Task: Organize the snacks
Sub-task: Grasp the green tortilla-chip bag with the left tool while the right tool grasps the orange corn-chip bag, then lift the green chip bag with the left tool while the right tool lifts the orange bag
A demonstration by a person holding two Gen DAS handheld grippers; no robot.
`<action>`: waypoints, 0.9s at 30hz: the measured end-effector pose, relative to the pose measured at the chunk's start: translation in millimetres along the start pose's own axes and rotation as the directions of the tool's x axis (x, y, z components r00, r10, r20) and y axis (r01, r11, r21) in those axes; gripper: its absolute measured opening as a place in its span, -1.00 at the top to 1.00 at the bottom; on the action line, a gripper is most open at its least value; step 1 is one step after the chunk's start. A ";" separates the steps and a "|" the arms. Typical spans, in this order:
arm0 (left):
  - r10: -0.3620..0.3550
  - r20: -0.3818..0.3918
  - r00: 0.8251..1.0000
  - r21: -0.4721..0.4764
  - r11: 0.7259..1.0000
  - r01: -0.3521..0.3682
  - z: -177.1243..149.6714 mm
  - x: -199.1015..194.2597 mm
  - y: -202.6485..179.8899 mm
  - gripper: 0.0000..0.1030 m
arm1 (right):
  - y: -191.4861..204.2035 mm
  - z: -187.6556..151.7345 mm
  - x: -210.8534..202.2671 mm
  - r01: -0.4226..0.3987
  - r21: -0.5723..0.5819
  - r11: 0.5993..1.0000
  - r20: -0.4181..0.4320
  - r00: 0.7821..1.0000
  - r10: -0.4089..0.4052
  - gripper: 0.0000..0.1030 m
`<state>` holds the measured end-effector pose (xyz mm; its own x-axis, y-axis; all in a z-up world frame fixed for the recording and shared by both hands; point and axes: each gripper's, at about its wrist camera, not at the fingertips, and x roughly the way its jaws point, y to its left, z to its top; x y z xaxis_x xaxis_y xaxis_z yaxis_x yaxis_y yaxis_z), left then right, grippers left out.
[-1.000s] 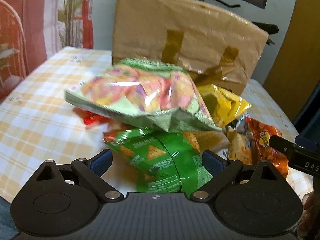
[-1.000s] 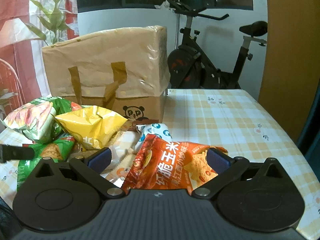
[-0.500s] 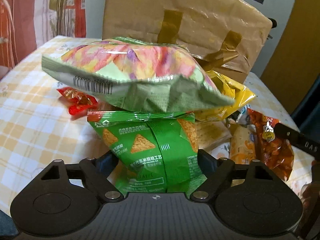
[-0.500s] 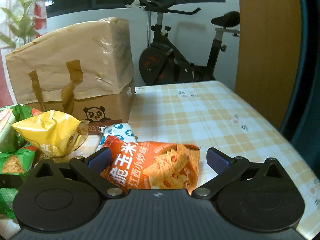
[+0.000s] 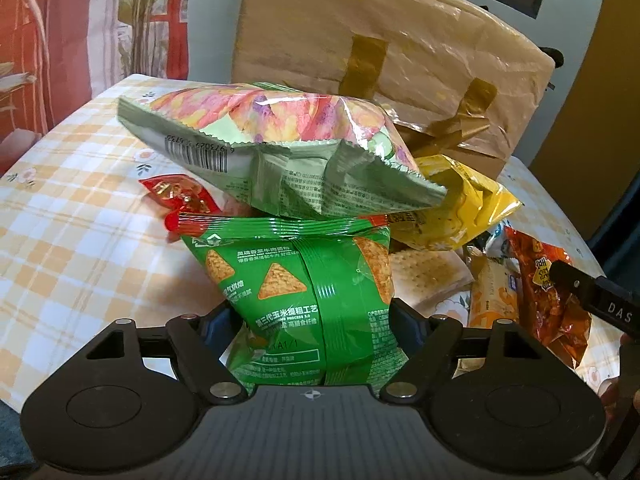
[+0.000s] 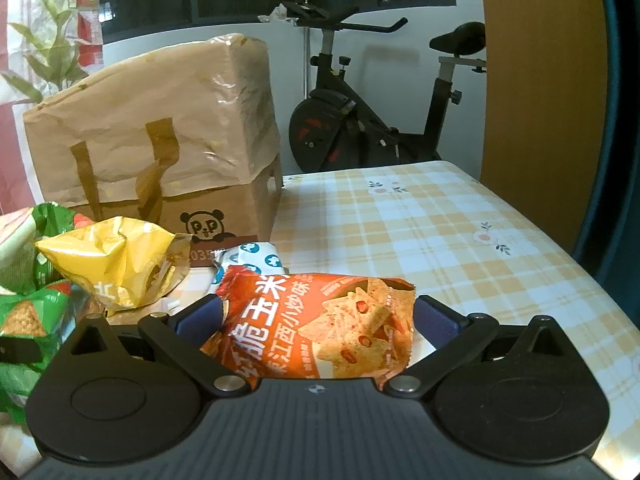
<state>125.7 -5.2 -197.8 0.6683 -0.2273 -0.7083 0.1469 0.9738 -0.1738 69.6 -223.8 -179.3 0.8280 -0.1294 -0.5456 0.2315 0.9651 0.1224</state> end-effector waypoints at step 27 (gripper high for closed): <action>0.169 0.014 0.986 -0.225 0.961 -0.162 -4.0 -34.8 55.4 -0.55 | 17.0 -7.3 -1.8 -0.027 -0.068 0.997 -0.028 0.999 0.025 -1.00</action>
<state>107.7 56.6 -185.5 0.6935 -0.0592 -0.7180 -0.1311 0.9696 -0.2066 68.3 -205.5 -182.3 0.8189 -0.0984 -0.5655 0.1737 0.9815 0.0809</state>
